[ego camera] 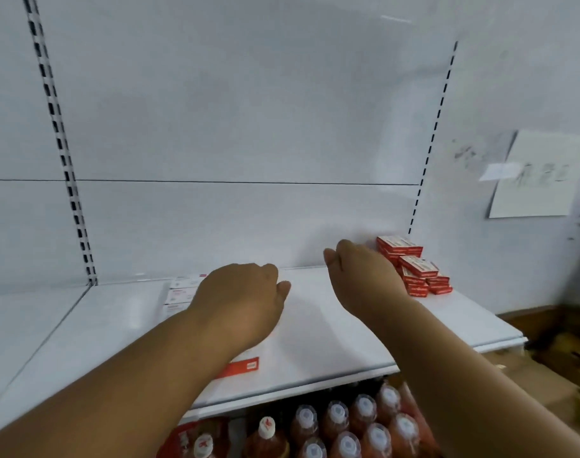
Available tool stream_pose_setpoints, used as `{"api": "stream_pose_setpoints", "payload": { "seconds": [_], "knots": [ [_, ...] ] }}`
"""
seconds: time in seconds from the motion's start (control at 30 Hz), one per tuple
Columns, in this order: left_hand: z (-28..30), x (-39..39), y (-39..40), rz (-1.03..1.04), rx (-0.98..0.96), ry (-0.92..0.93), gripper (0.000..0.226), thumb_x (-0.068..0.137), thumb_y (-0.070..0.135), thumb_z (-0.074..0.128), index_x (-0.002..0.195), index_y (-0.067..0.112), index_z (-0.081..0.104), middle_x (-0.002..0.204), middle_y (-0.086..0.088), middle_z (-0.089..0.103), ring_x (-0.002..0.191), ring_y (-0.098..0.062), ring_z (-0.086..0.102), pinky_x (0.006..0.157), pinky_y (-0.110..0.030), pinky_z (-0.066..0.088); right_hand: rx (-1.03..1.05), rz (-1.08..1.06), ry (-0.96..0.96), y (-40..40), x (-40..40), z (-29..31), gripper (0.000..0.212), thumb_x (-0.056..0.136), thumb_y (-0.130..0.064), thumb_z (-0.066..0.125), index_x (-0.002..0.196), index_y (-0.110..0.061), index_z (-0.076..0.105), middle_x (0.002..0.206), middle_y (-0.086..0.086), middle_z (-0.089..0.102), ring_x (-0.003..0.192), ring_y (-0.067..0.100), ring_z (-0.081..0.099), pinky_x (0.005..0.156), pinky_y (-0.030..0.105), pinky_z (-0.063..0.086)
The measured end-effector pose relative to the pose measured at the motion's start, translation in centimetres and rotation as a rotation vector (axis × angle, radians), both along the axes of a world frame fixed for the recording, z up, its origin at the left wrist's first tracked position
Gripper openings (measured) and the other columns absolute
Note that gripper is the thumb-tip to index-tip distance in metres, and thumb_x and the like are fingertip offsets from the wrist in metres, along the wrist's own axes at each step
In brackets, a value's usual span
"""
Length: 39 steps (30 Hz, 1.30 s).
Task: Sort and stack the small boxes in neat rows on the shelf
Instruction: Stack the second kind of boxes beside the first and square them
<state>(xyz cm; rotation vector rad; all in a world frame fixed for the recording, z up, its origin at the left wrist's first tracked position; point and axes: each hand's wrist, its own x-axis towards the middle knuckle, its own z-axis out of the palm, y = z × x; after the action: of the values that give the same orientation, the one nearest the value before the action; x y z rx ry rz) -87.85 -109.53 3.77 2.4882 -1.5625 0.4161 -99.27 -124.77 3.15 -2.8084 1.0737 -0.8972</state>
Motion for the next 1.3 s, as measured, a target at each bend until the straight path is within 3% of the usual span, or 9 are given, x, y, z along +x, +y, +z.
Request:
{"api": "stream_pose_setpoints", "payload": {
  "seconds": [0.3,0.43,0.57,0.7,0.9,1.0,1.13,1.2,1.3],
  "knots": [
    [-0.8,-5.9,-13.7,0.006,0.039,0.110,0.033,0.099,0.053,0.035,0.082,0.025,0.041,0.074,0.008,0.043,0.079,-0.019,0.048,0.066,-0.031,0.036,-0.047,0.004,0.046,-13.8,-6.0,0.4,0.026,0.095,-0.042,0.047,0.095,-0.017,0.054,0.096,0.004,0.056,0.097,0.028,0.054,0.080,0.036,0.043],
    [-1.4,-8.1,-18.7,0.041,0.057,0.157,0.028,0.097,0.053,0.042,0.086,0.027,0.042,0.082,0.007,0.047,0.082,-0.020,0.048,0.069,-0.031,0.039,0.003,-0.017,0.238,-18.4,-8.1,-0.3,0.038,0.090,-0.053,0.050,0.107,-0.019,0.055,0.108,0.005,0.055,0.106,0.027,0.051,0.087,0.039,0.045],
    [-2.3,-8.9,-22.1,0.144,0.108,0.241,0.032,0.096,0.057,0.042,0.092,0.025,0.044,0.089,0.002,0.055,0.083,-0.022,0.052,0.067,-0.030,0.038,0.078,0.023,0.237,-20.1,-9.2,-1.5,0.044,0.088,-0.058,0.046,0.110,-0.022,0.052,0.110,0.005,0.057,0.106,0.026,0.051,0.089,0.040,0.045],
    [-3.0,-8.2,-24.6,0.236,0.046,0.503,0.049,0.098,0.055,0.042,0.111,0.009,0.056,0.107,-0.009,0.066,0.095,-0.027,0.063,0.067,-0.029,0.039,0.099,0.117,0.169,-20.9,-9.8,-1.7,0.035,0.088,-0.045,0.052,0.112,-0.020,0.049,0.106,0.003,0.063,0.099,0.025,0.054,0.080,0.035,0.045],
    [-3.5,-7.7,-24.5,0.213,-0.217,0.896,0.051,0.090,0.022,0.068,0.135,0.027,0.047,0.093,0.000,0.066,0.065,-0.009,0.062,0.053,-0.019,0.043,0.259,0.336,-0.051,-20.9,-10.4,-2.6,0.057,0.084,-0.028,0.063,0.136,-0.023,0.042,0.126,-0.003,0.048,0.109,0.019,0.054,0.089,0.031,0.046],
    [-2.6,-8.1,-23.0,0.160,-0.383,0.971,0.048,0.092,0.011,0.062,0.132,0.034,0.052,0.083,0.000,0.065,0.061,-0.011,0.060,0.056,-0.022,0.044,0.420,0.422,-0.226,-20.4,-10.6,-2.2,0.051,0.083,-0.016,0.067,0.130,-0.028,0.053,0.119,-0.008,0.054,0.103,0.010,0.060,0.082,0.022,0.049],
    [-1.7,-9.5,-19.5,0.133,-0.744,1.149,0.034,0.090,0.001,0.061,0.112,0.026,0.056,0.090,-0.009,0.072,0.065,-0.026,0.070,0.062,-0.035,0.052,1.031,0.554,-0.559,-18.8,-10.4,-1.6,0.026,0.084,0.002,0.065,0.099,-0.019,0.069,0.091,0.003,0.075,0.087,0.028,0.071,0.075,0.041,0.057],
    [-1.6,-10.2,-17.7,0.118,-0.914,1.237,0.025,0.091,-0.001,0.060,0.107,0.017,0.054,0.091,-0.011,0.073,0.067,-0.026,0.070,0.060,-0.037,0.054,1.278,0.574,-0.698,-18.1,-10.2,-1.5,0.017,0.082,0.001,0.067,0.096,-0.009,0.067,0.093,0.013,0.075,0.087,0.035,0.069,0.076,0.045,0.052],
    [-2.3,-10.6,-15.3,0.160,-1.002,1.186,0.020,0.090,-0.001,0.062,0.100,0.015,0.056,0.091,-0.008,0.073,0.069,-0.020,0.069,0.059,-0.035,0.051,1.358,0.547,-0.757,-16.6,-9.6,-1.9,0.026,0.072,-0.013,0.071,0.097,-0.009,0.067,0.093,0.017,0.073,0.080,0.032,0.068,0.076,0.044,0.049]
  ]
}}
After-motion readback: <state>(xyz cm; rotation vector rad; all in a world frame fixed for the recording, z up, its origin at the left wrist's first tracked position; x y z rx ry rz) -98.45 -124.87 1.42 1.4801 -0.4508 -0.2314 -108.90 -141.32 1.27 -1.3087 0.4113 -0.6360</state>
